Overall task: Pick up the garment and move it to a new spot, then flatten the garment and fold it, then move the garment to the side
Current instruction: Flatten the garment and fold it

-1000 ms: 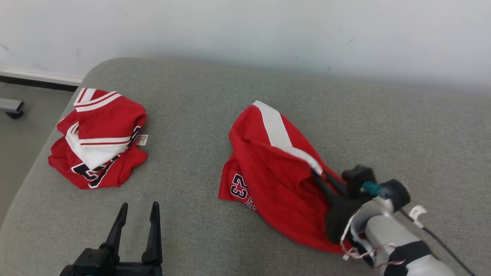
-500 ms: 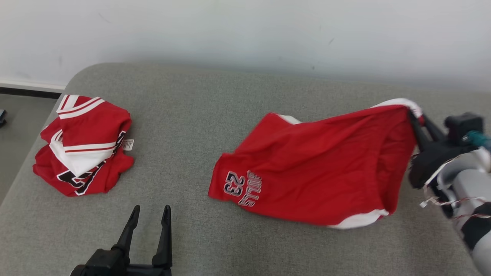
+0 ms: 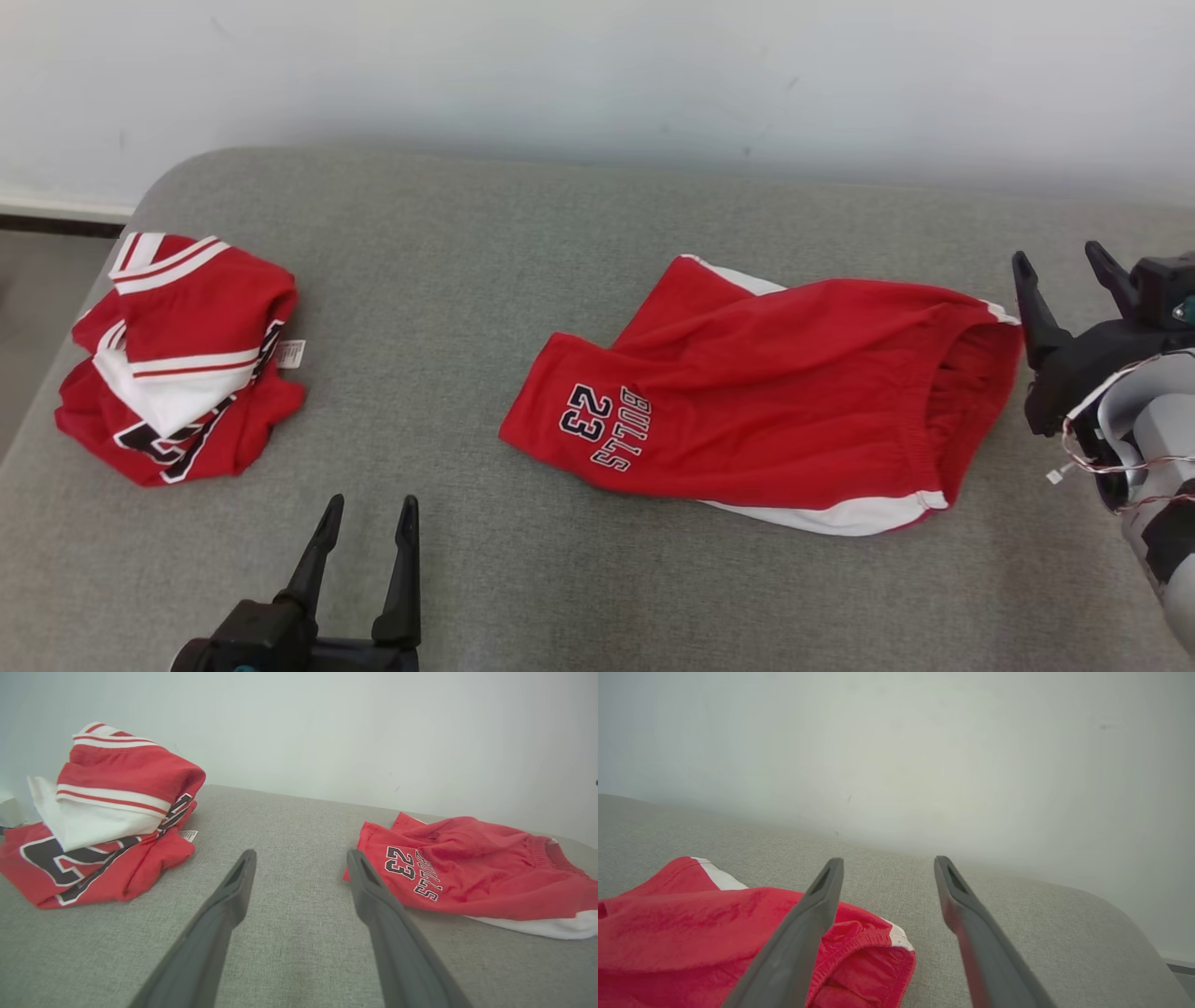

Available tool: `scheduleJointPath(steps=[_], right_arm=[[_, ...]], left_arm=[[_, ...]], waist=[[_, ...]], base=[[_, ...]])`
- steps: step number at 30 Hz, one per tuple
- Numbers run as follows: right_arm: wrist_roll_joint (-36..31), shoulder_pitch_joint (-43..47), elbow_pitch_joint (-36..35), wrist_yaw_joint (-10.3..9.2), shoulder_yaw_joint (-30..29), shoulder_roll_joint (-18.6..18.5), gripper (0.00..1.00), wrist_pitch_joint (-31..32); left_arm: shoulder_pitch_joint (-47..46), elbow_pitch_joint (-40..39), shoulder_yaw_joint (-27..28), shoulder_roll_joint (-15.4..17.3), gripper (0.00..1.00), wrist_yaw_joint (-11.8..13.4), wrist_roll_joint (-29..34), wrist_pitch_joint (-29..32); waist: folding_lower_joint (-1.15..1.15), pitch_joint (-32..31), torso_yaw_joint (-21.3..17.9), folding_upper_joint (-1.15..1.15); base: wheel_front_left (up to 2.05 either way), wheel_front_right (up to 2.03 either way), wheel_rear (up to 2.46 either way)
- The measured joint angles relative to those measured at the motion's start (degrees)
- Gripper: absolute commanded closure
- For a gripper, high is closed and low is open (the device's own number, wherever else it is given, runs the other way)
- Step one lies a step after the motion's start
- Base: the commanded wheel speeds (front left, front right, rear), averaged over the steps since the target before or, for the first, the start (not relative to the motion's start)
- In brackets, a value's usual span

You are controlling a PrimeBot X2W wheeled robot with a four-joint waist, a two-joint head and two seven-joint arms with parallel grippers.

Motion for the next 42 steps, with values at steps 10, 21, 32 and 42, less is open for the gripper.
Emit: scheduleJointPath(steps=[10,21,32,42], right_arm=[[-3.69,8.77,-17.61,0.0,-7.89,1.85,0.0,-0.26],[-10.02,28.09,-38.67,0.0,-16.73,8.18,0.0,-0.3],[-13.0,41.98,-51.14,0.0,-21.28,14.18,0.0,-0.42],[-13.72,49.6,-54.15,0.0,-23.43,17.59,0.0,-0.42]], left_arm=[[0.23,-0.74,1.86,0.78,0.0,0.0,0.48,0.0],[1.45,-1.67,4.47,1.57,0.0,0.0,0.79,0.0],[3.08,-2.36,5.39,1.88,0.0,-0.01,1.78,0.0],[4.0,-1.79,5.5,2.74,0.0,0.0,2.53,0.0]], waist=[[0.0,-1.96,-3.83,0.0],[-0.01,-3.71,-7.24,-0.01],[-0.01,-5.15,-9.49,-0.01],[-0.01,-6.05,-9.38,-0.01]], base=[[0.0,0.0,0.0],[0.0,0.0,0.0],[0.0,0.0,0.0],[0.0,0.0,0.0]])
